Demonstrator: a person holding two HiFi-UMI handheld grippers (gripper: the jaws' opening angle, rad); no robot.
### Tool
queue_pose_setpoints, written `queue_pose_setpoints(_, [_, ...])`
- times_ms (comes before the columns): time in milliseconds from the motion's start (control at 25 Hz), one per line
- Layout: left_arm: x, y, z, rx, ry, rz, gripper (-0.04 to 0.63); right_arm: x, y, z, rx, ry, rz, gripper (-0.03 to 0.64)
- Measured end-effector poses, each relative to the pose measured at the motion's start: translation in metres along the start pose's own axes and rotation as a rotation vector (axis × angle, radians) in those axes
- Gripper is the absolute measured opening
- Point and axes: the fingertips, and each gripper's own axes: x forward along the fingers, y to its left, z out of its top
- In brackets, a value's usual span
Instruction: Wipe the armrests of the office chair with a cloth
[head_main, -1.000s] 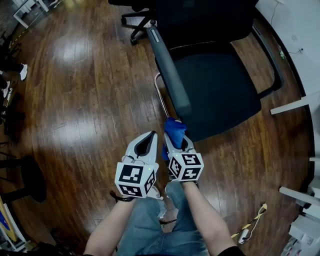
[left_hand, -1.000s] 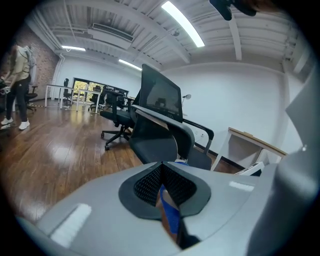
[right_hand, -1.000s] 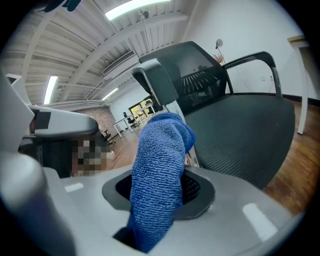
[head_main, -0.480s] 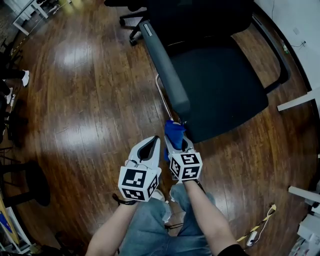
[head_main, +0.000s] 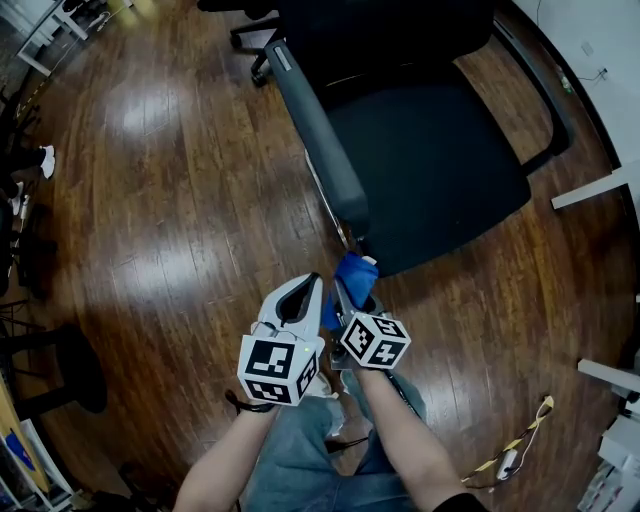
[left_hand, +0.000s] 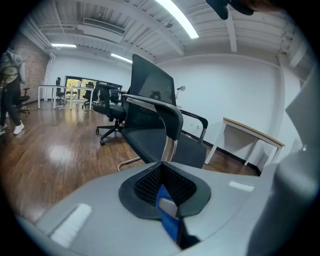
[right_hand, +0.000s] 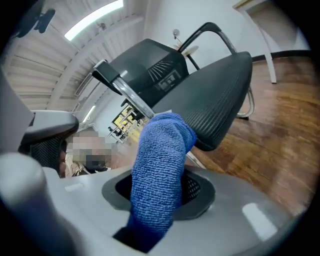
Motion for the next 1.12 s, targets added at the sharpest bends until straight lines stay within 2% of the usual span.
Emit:
queue_pose_setpoints(160, [0.007, 0.003, -0.007, 0.008, -0.004, -0.006, 0.004, 0.012, -0.013, 0.004, 0.033, -0.028, -0.036, 0.137])
queue_pose_setpoints(560, [0.004, 0.005, -0.008, 0.011, 0.005, -0.009, 0.005, 0.004, -0.005, 0.023, -0.102, -0.048, -0.028, 0.137])
queue_pose_setpoints(720, [-0.009, -0.001, 0.008, 0.007, 0.008, -0.012, 0.004, -0.013, 0.006, 0.046, -0.126, -0.067, -0.041, 0.137])
queue_pose_setpoints(1120, [-0.037, -0.017, 0.059, 0.003, 0.004, -0.028, 0.005, -0.049, 0.066, 0.110, -0.177, -0.129, -0.009, 0.137])
